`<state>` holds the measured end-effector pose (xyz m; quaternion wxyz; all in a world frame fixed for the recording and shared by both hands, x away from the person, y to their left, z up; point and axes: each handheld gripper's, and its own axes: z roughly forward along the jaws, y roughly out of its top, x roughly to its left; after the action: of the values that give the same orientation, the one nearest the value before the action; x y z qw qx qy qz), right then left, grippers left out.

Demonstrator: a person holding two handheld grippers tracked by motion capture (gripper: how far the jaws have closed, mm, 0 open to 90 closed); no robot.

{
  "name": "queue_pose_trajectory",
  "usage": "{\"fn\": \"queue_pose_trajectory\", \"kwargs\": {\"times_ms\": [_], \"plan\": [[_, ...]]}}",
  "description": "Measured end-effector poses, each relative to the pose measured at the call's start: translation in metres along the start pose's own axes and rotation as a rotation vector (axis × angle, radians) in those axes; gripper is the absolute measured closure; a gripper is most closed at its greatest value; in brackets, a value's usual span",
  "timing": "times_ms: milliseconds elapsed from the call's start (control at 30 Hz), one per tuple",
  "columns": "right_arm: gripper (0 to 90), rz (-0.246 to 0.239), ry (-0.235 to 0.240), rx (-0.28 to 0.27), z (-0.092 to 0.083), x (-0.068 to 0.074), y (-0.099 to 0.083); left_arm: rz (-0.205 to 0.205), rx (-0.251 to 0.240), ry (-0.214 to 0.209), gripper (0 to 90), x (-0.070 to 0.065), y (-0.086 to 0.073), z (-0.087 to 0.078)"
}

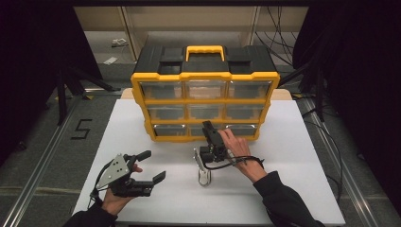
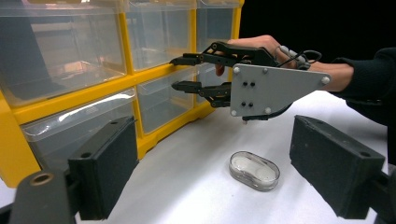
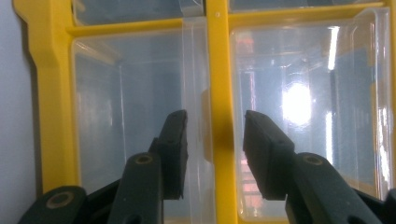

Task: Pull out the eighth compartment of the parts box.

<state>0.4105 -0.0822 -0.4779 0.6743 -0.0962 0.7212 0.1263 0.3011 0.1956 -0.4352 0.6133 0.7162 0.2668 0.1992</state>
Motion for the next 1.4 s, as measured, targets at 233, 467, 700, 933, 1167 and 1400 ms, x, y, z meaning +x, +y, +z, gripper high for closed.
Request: {"fn": "queue_pose_trajectory", "kwargs": {"times_ms": [233,467,700,933,1167,1400], "plan": [[71.5,0.019,0.046,0.022,-0.001,-0.002,0.001,0.001,0.0,-0.001,15.2,0.0,0.0,0.0],[76.9,0.013,0.077,0.017,0.0,-0.004,0.001,0.005,0.003,-0.01,15.3,0.0,0.0,0.001],[77.5,0.01,0.077,0.018,-0.004,-0.002,0.003,0.009,0.004,-0.01,15.2,0.0,0.0,0.001],[77.6,0.002,0.074,0.004,-0.008,-0.002,0.003,0.006,0.004,-0.009,15.3,0.0,0.0,0.001],[77.7,0.007,0.084,0.008,-0.012,-0.002,0.003,0.003,0.006,-0.006,15.2,0.0,-0.001,0.001],[77.8,-0.001,0.086,-0.003,-0.018,-0.003,0.003,0.009,0.002,-0.011,15.3,0.0,-0.001,0.001]]}}
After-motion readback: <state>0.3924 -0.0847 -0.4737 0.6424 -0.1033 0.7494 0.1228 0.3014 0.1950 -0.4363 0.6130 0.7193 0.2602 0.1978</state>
